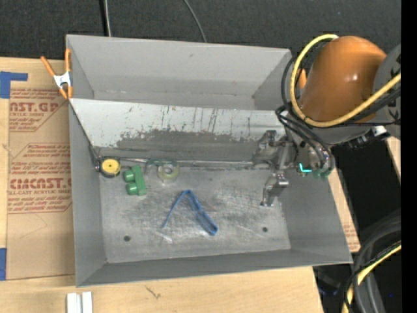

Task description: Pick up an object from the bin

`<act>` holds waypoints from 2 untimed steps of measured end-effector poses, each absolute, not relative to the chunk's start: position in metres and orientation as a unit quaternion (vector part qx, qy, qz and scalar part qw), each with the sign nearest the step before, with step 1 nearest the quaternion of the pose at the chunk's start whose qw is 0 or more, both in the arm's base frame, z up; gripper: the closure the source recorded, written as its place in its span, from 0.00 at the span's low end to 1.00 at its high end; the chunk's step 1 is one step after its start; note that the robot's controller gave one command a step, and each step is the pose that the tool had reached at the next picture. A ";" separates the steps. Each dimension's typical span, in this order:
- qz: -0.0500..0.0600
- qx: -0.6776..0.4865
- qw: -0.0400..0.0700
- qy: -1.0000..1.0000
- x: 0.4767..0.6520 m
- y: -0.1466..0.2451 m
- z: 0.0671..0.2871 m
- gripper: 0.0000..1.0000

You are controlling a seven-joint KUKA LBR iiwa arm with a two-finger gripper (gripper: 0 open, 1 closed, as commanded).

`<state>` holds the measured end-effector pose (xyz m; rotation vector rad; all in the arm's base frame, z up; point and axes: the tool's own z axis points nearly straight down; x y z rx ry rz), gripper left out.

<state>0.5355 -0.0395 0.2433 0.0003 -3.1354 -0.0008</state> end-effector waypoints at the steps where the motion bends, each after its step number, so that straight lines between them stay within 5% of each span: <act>1: -0.001 0.091 0.004 -0.996 0.494 0.019 0.152 0.00; 2: -0.002 0.087 0.000 -0.996 0.513 0.055 0.079 0.00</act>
Offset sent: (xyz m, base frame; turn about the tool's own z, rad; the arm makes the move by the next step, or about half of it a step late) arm -0.0389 0.0556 -0.0874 -0.1780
